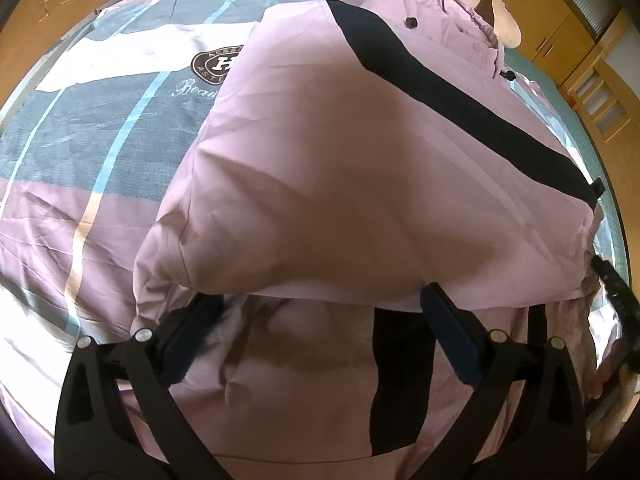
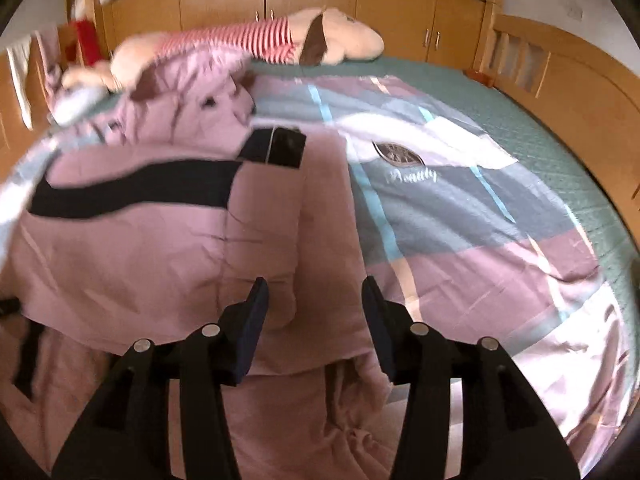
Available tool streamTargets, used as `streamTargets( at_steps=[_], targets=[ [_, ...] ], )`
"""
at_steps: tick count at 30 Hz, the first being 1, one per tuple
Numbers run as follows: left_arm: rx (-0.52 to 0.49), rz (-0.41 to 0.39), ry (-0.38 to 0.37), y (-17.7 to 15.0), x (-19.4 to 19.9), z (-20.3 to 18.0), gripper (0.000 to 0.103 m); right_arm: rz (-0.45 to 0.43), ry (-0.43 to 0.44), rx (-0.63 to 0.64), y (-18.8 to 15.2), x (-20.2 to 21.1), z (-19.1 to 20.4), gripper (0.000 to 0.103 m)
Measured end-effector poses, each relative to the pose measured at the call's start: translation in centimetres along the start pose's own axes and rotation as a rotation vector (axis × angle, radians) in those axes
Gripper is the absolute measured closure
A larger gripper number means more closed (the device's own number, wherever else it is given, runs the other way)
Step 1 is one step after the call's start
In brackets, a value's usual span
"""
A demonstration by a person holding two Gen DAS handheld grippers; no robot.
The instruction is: Fold large clothes
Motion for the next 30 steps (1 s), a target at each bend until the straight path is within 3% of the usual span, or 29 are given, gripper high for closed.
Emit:
streamTargets(
  at_steps=[6,11,14,21,25,30],
  targets=[
    [0.024,-0.002,-0.003,-0.2,0.8,0.2,0.002,0.031,-0.022,0.001,-1.0,-1.3,-0.3,0.053],
    [0.044,-0.121,0.025,-0.6,4.8,-0.1,0.002,0.0,-0.086,0.053,-1.9,-1.8,0.5,0.052],
    [0.012,-0.135,0.063,-1.4,6.3,-0.7,0.002,-0.022,-0.097,0.055,-2.3,-1.7,0.5,0.05],
    [-0.031,-0.064,0.17,-3.1,5.3,-0.9,0.002,-0.063,-0.071,0.012,-2.9,-1.9,0.0,0.045],
    [-0.026,-0.018,0.189,-4.0,3.6,-0.8,0.002,-0.059,-0.095,-0.002,-2.9,-2.0,-0.3,0.033],
    [-0.014,-0.004,0.181,-5.8,3.0,-1.3,0.002,-0.063,-0.035,-0.049,-2.9,-1.7,-1.0,0.031]
  ],
)
Point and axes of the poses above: each gripper's, at about its wrist camera, not at the fingertips, and x roughly against the way its jaws point, z to its left, y to its top, the point moved 6 cm from there along -x, roughly the way its jaws point, and after that the axes turned 11 degrees about z, right-handed, at the moved point
